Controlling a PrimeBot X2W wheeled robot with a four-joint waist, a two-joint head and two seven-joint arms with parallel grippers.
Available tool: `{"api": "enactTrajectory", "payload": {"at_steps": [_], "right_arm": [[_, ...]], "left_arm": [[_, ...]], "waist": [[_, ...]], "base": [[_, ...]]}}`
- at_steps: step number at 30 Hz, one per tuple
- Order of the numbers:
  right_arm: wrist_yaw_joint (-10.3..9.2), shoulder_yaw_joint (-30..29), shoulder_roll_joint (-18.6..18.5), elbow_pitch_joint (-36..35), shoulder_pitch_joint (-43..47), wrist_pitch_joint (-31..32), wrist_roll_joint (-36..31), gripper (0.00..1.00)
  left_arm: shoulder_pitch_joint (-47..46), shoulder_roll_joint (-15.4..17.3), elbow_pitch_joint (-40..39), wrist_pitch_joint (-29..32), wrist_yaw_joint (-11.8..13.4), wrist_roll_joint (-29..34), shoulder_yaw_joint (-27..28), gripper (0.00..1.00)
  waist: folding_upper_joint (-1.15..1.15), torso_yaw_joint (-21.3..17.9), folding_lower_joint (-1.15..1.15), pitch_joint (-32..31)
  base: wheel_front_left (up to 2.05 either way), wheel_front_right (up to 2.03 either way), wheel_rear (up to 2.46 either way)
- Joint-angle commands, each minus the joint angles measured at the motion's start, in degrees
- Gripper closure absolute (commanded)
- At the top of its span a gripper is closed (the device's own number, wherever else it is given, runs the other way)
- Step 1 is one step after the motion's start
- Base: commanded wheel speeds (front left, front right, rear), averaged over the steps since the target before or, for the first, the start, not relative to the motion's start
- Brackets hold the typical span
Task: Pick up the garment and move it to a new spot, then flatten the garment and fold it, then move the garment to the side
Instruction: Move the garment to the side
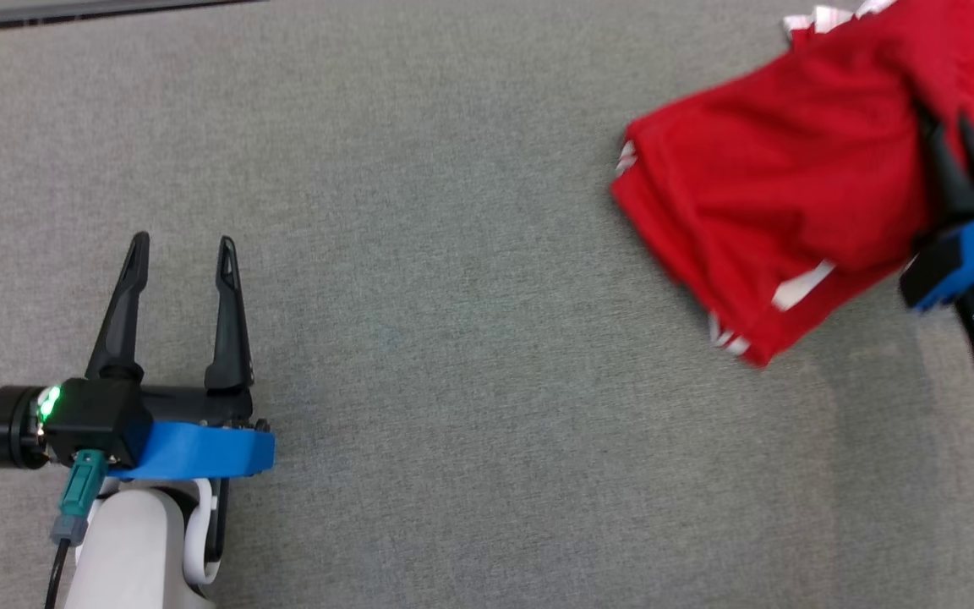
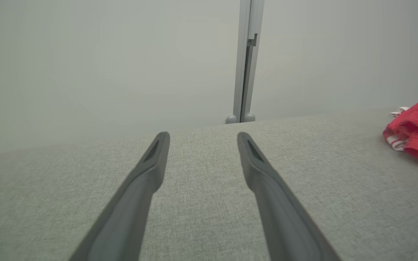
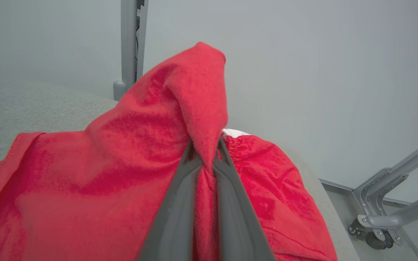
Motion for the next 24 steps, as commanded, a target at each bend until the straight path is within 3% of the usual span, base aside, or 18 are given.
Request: {"api": "enactTrajectory", "payload": {"at_steps": [1, 6, 14, 21, 24], "right_arm": [[-0.01, -0.36, -0.84, 0.98, -2.80, 0.70, 0.99, 1.00], [-0.01, -0.93, -5.04, 4.85, -9.01, 2.23, 1.47, 1.00], [-0.02, -0.39, -14.79, 13.71, -17.96, 4.09, 2.75, 1.00], [-0.02, 1.48, -18.66, 19.37, -21.13, 6.52, 2.47, 1.00], [-0.01, 1.29, -18.23, 21.57, -22.53, 6.40, 2.03, 1.00]], "left_arm": [[-1.50, 0.23, -0.51, -0.13, -0.12, 0.41, -0.06, 0.00], [-3.11, 0.64, -1.88, -0.13, -0.19, 0.71, -0.34, 0.00], [-4.86, 1.98, -4.57, -0.13, 0.08, 1.43, -0.40, 0.00], [-5.39, 2.95, -5.72, -0.12, 0.32, 1.45, -0.49, 0.00], [-5.46, 3.20, -5.91, -0.12, 0.36, 1.39, -0.68, 0.00]], "waist": [[0.00, 0.83, 0.00, 2.08], [0.00, 1.61, 0.00, 5.15], [0.00, 1.64, 0.00, 9.83], [0.00, 0.82, 0.00, 11.21], [0.00, 0.68, 0.00, 11.52]], "base": [[0.00, 0.00, 0.00], [0.00, 0.00, 0.00], [0.00, 0.00, 0.00], [0.00, 0.00, 0.00], [0.00, 0.00, 0.00]]}}
